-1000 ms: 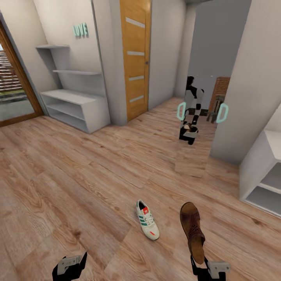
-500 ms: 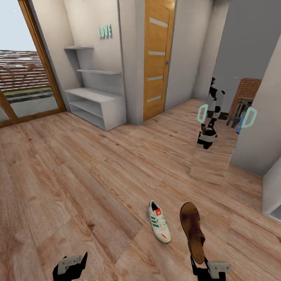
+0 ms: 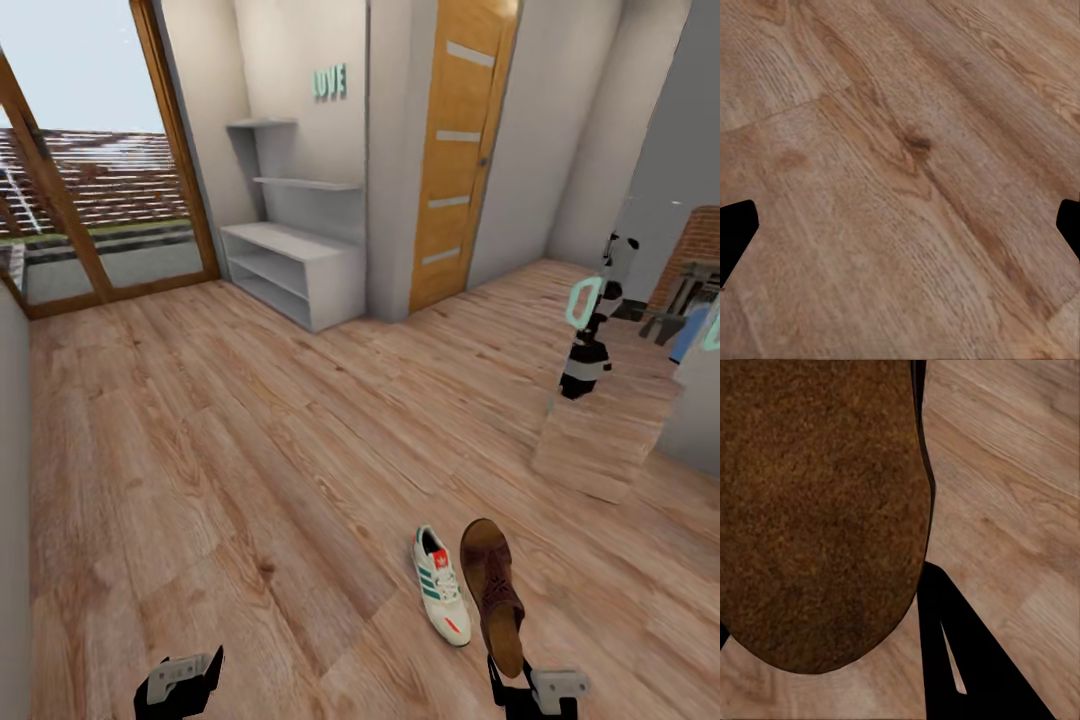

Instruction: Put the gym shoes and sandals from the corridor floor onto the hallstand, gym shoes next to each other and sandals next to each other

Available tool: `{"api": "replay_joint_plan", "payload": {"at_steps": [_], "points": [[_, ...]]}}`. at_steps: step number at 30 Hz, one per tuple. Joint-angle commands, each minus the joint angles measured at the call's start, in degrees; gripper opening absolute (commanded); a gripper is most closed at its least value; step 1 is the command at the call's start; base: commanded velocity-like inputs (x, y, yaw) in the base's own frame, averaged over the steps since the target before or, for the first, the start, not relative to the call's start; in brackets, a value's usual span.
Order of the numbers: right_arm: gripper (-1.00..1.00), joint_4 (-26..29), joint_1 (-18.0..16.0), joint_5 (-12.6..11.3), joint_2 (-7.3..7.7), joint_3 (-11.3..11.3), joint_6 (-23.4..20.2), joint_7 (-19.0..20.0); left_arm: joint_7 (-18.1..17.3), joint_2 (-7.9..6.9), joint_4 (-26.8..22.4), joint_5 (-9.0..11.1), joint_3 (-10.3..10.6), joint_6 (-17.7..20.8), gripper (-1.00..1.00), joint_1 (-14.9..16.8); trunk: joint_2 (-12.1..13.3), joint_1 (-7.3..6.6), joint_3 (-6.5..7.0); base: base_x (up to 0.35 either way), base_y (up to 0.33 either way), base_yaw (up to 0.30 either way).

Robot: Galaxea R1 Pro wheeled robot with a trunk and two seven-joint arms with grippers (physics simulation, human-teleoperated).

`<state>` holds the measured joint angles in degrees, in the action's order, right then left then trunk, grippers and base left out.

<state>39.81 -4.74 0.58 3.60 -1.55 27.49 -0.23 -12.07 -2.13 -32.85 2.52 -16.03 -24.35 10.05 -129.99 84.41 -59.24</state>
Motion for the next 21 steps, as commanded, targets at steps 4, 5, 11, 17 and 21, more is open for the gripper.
{"api": "replay_joint_plan", "payload": {"at_steps": [4, 5, 11, 17, 21], "points": [[-1.0, 0.0, 0.0, -0.1, 0.0, 0.0, 0.1, 0.0, -0.5, 0.04, 0.1, 0.3, -0.2, -0.1, 1.0, 0.1, 0.0, 0.01, -0.04, 0.281, 0.064, 0.278], [-1.0, 0.0, 0.0, -0.1, 0.0, 0.0, 0.1, 0.0, -0.5, 0.05, 0.1, 0.4, -0.2, -0.1, 1.0, 0.1, 0.0, 0.01, -0.04, 0.302, 0.095, 0.278], [-1.0, 0.0, 0.0, -0.1, 0.0, 0.0, 0.1, 0.0, -0.5, 0.04, 0.1, 0.4, -0.2, -0.1, 1.0, 0.1, 0.0, 0.01, -0.04, 0.235, 0.076, 0.278], [-1.0, 0.0, 0.0, -0.1, 0.0, 0.0, 0.1, 0.0, -0.5, 0.03, 0.1, 0.3, -0.2, -0.1, 1.0, 0.1, 0.0, 0.01, -0.04, 0.045, 0.014, 0.278], [-1.0, 0.0, 0.0, -0.1, 0.0, 0.0, 0.1, 0.0, -0.6, 0.08, 0.1, 0.1, -0.2, -0.1, 1.0, 0.1, 0.0, 0.01, -0.04, 0.007, 0.002, 0.278]]}}
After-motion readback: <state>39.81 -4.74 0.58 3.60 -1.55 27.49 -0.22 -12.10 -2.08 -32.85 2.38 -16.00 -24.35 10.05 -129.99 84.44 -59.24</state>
